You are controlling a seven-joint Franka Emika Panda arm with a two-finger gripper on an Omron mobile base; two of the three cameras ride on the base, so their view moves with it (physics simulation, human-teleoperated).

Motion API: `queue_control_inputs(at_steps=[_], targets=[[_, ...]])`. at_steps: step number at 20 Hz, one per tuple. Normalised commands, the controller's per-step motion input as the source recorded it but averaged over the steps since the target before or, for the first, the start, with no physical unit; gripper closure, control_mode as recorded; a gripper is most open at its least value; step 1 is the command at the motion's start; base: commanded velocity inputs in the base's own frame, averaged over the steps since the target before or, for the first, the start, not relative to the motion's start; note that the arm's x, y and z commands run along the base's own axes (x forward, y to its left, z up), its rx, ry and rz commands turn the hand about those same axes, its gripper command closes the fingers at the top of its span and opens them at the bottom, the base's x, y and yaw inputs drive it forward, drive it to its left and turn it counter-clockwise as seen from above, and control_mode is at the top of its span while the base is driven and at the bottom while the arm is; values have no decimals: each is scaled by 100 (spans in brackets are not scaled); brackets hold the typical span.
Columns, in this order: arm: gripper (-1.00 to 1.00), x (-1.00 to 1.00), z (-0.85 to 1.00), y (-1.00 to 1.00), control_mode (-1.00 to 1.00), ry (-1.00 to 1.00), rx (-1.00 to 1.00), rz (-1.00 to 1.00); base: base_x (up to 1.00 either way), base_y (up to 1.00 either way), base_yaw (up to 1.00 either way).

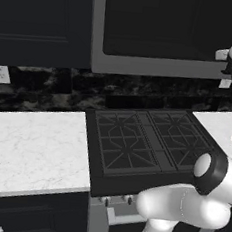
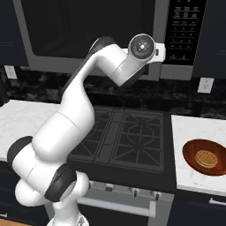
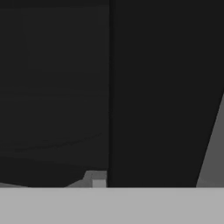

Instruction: Open the microwave, place the bowl with waffle inside the microwave, then close the microwave door and turn it on.

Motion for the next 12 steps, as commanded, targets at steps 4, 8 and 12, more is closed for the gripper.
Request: queue_control_inputs(at_steps=[4,8,12], targets=[[100,-34,21,100,-100,21,-6,4,0,0,0],[100,-87,40,92,-100,21,-13,0,0,0,0],[100,-100,40,86,-100,16,-12,0,0,0,0]])
